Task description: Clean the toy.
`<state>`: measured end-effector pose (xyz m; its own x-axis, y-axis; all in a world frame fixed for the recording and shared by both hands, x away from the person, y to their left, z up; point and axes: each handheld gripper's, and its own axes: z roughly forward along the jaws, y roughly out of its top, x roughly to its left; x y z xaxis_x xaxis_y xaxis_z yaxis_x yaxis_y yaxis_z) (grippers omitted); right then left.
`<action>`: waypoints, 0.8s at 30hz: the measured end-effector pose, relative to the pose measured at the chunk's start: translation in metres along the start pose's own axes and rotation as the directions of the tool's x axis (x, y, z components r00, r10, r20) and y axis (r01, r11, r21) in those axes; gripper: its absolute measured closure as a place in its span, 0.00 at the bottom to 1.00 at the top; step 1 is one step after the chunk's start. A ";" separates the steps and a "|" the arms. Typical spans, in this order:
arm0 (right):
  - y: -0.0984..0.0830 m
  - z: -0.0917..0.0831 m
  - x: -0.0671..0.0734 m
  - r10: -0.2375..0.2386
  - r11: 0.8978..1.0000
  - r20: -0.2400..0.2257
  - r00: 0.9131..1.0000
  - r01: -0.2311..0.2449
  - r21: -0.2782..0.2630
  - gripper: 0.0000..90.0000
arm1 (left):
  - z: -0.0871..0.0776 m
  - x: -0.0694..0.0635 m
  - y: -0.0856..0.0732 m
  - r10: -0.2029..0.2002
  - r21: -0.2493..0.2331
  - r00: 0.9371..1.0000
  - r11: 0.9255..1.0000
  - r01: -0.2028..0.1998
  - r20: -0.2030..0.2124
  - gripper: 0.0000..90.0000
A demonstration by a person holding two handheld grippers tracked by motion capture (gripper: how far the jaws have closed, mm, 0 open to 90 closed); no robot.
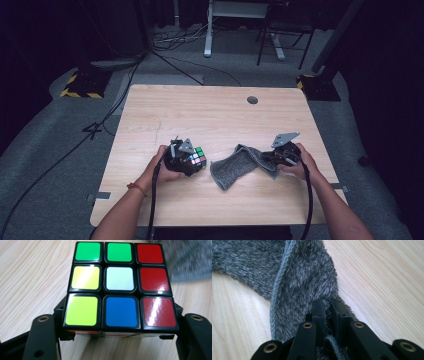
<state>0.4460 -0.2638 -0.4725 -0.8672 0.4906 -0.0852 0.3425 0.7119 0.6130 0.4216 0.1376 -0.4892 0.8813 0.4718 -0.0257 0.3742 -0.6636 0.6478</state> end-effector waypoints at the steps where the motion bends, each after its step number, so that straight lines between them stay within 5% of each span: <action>1: -0.001 -0.001 -0.001 -0.003 1.000 0.014 1.000 0.003 0.007 0.91 | -0.002 0.001 -0.003 -0.006 -0.001 1.000 1.000 0.006 0.001 0.37; 14: -0.014 -0.007 -0.021 0.047 0.999 0.073 0.996 -0.049 0.023 0.90 | -0.013 0.000 -0.014 -0.010 0.007 1.000 1.000 0.010 -0.024 0.35; 24: -0.013 -0.023 -0.026 0.080 0.995 0.079 0.994 -0.075 -0.064 0.72 | -0.030 -0.006 -0.014 -0.014 -0.008 0.997 1.000 0.013 -0.074 0.19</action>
<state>0.4555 -0.2969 -0.4599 -0.8056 0.5844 -0.0980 0.3830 0.6397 0.6664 0.4018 0.1618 -0.4751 0.8523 0.5226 0.0217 0.3835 -0.6526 0.6534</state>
